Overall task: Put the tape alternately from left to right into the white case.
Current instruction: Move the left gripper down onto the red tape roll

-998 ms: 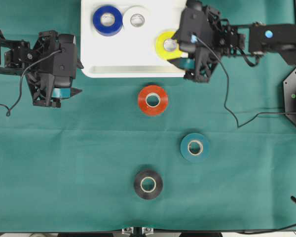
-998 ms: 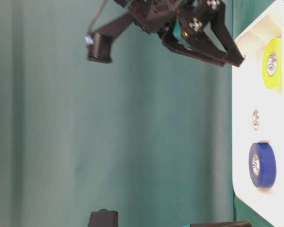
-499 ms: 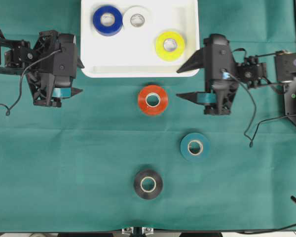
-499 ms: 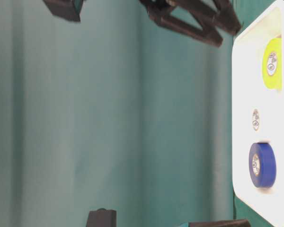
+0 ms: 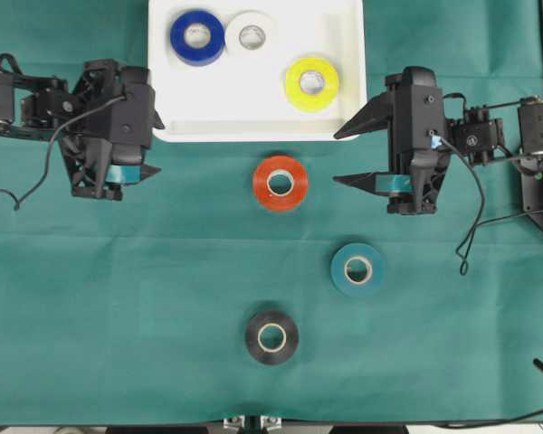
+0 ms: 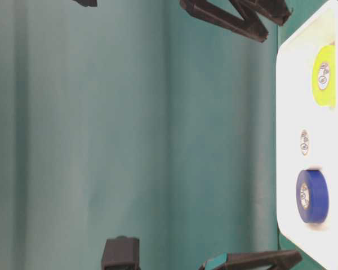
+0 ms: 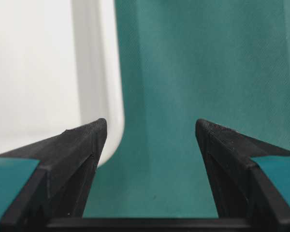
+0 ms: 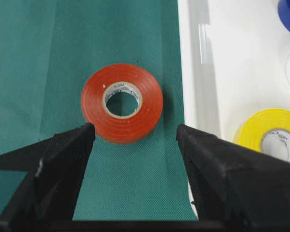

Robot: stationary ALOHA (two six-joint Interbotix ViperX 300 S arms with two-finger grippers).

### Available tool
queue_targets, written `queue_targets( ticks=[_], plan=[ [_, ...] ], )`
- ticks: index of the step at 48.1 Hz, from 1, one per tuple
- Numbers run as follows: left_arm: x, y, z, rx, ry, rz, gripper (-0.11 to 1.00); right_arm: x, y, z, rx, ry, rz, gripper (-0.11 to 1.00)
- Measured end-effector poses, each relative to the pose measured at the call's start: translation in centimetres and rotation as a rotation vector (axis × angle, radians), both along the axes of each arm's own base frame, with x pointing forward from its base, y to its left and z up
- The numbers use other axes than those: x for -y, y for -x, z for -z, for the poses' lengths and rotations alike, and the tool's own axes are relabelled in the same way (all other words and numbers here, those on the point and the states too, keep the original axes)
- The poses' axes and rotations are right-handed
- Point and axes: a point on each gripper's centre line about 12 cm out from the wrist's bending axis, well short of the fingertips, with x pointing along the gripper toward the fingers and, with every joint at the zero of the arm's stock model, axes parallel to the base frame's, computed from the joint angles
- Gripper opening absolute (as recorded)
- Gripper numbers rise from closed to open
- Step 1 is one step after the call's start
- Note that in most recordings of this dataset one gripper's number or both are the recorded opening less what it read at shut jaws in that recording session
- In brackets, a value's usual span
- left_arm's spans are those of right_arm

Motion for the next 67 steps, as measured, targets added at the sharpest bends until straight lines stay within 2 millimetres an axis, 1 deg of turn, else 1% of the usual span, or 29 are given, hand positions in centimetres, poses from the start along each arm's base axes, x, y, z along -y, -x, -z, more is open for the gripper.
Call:
queue_targets(
  ticks=[17, 25, 32, 38, 48, 58, 67],
  plan=[
    [2.8, -3.4, 0.6, -0.014, -0.010, 0.101, 0.93, 0.0, 0.1, 0.2, -0.003, 0.000, 0.001, 0.76],
    [3.5, -5.1, 1.1, -0.023, -0.034, 0.151, 0.93, 0.0, 0.1, 0.2, -0.005, 0.000, 0.000, 0.76],
    [3.7, -7.0, 1.4, -0.020, -0.086, 0.220, 0.93, 0.0, 0.1, 0.2, -0.005, 0.001, -0.002, 0.76],
    [3.8, -8.5, 1.7, -0.017, -0.129, 0.274, 0.93, 0.0, 0.3, 0.6, -0.017, 0.002, -0.002, 0.76],
    [3.8, -10.7, 2.1, -0.010, -0.175, 0.331, 0.93, 0.0, 0.4, 0.8, -0.022, 0.000, -0.002, 0.76],
    [4.0, -12.6, 3.0, -0.013, -0.208, 0.375, 0.93, 0.0, 0.6, 1.0, -0.028, 0.001, -0.003, 0.76],
    [4.1, -13.6, 3.9, -0.022, -0.225, 0.401, 0.93, 0.0, 0.7, 1.2, -0.034, 0.001, -0.003, 0.76]
  ],
)
